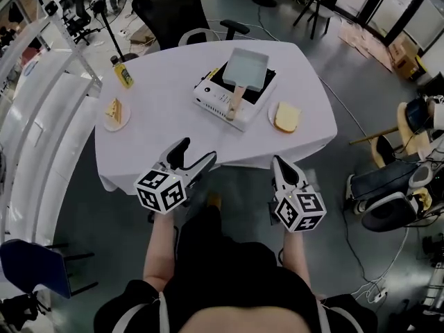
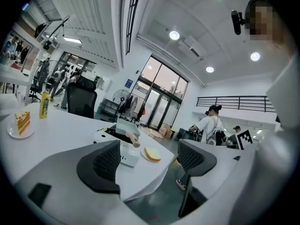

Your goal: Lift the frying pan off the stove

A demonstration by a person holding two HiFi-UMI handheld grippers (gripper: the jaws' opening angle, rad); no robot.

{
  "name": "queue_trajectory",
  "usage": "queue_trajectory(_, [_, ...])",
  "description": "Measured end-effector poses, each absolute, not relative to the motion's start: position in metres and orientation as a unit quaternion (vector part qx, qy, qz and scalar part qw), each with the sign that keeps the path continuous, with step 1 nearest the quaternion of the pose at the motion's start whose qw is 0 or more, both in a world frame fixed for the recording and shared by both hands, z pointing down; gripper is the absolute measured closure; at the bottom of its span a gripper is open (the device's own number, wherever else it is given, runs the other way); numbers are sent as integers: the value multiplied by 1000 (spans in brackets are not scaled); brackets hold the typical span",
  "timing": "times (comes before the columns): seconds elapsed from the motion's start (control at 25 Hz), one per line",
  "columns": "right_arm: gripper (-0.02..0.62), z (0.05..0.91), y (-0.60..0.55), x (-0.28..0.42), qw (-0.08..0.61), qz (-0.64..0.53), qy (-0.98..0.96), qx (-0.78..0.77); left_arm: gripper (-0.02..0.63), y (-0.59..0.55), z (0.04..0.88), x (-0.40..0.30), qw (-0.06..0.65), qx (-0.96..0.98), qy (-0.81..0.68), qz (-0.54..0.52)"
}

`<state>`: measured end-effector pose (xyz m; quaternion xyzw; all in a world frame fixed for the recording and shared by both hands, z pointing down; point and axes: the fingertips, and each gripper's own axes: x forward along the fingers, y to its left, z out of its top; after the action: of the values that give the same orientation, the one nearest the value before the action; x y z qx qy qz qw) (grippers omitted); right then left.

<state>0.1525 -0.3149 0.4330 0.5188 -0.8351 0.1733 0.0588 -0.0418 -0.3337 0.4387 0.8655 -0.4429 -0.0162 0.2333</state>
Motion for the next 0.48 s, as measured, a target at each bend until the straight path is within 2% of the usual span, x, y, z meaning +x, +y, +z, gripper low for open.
queue_trajectory(0.48, [592,422,-426,133,58,166,-828,533,212,-446,428,-55,278,870,-405,-36])
